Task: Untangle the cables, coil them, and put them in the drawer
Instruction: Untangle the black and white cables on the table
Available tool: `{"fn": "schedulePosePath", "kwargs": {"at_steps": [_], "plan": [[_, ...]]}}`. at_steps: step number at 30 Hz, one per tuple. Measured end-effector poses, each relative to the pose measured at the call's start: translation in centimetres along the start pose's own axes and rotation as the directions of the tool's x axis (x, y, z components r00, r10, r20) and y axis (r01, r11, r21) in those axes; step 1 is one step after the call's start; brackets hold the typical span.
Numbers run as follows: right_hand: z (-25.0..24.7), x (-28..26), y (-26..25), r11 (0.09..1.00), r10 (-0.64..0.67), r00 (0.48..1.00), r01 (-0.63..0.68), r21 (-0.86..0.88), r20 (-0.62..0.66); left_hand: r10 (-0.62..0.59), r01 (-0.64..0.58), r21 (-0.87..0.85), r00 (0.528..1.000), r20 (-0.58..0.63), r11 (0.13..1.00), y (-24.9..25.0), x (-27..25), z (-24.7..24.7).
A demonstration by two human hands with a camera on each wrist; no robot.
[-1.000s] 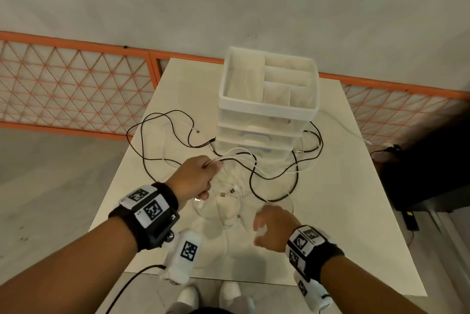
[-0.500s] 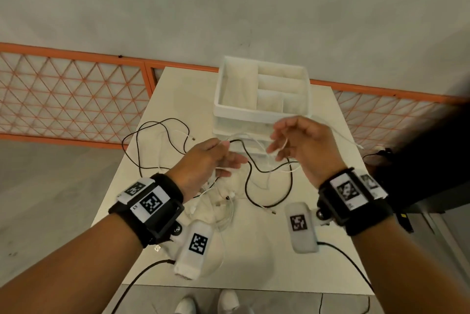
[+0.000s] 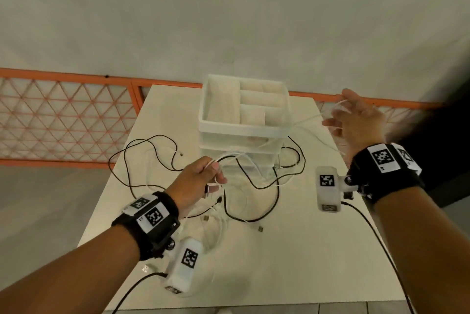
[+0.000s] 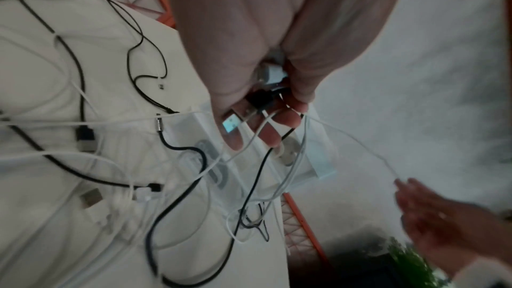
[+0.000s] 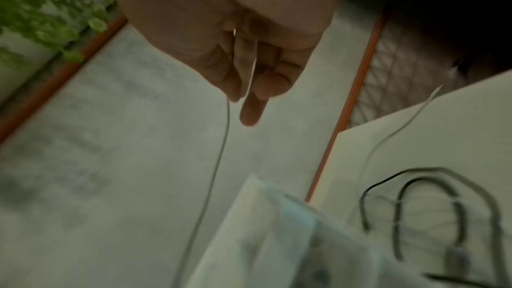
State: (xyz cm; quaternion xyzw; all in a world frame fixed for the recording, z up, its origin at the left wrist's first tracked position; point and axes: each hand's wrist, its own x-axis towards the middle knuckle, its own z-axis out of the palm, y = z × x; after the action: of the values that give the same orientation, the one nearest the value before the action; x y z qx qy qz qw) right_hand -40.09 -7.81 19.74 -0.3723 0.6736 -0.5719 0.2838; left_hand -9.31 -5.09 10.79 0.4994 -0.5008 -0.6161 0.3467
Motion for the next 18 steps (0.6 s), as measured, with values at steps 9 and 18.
{"fn": "schedulePosePath", "kwargs": {"at_steps": [9, 18], "plan": [[4.5, -7.1, 1.0, 0.844, -0.192, 0.814, 0.422, -0.332, 0.549, 0.143, -0.132, -0.09, 0.98, 0.137, 0.987, 4.7, 1.3, 3.1], [4.0, -3.5, -1.7, 0.947, -0.222, 0.96, 0.254, -0.196, 0.169, 0.192, -0.195, 0.029, 0.978, 0.076, 0.98, 4.8, 2.0, 1.9]]}}
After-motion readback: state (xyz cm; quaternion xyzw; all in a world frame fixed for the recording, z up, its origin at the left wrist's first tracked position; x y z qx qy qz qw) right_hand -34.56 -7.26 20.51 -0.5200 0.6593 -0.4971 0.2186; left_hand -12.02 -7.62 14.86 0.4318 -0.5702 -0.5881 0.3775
